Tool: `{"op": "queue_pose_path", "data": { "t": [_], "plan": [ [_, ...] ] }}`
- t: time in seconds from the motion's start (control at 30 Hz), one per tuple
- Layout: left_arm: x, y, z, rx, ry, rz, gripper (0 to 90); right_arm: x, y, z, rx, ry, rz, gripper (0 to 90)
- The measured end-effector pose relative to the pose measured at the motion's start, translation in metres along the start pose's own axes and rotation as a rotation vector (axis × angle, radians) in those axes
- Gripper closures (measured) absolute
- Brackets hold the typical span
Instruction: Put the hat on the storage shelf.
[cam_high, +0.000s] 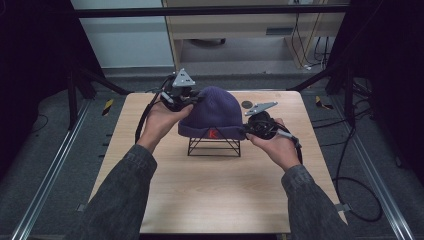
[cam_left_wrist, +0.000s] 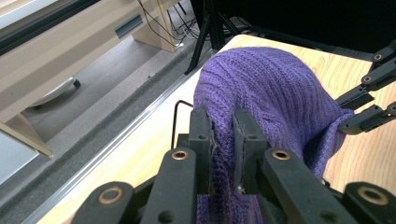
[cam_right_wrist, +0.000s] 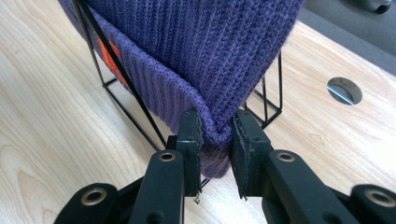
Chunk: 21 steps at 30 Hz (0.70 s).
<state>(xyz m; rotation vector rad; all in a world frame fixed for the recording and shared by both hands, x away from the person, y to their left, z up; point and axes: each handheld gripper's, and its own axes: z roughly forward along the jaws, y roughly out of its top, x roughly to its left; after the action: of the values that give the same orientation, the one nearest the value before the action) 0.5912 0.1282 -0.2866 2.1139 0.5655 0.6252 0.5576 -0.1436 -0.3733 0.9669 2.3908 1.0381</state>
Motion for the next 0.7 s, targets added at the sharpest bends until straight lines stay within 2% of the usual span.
{"op": "queue_pose_path", "data": {
  "t": [0.2,0.37,0.53,0.7],
  "plan": [
    [-0.004,-0.002,0.001,-0.014,0.002,-0.001,79.3,0.001,-0.004,0.003,0.006,0.003,0.004,74.4],
    [-0.005,-0.010,0.004,-0.011,-0.005,-0.018,79.3,0.002,-0.007,0.005,0.007,0.004,0.008,74.0],
    [-0.009,-0.016,0.007,-0.006,0.000,-0.005,79.3,0.003,-0.014,0.010,0.010,0.007,0.019,73.5],
    [-0.009,-0.023,0.010,-0.001,-0.006,-0.014,79.3,0.003,-0.019,0.015,0.018,0.008,0.023,73.1]
  ]
}}
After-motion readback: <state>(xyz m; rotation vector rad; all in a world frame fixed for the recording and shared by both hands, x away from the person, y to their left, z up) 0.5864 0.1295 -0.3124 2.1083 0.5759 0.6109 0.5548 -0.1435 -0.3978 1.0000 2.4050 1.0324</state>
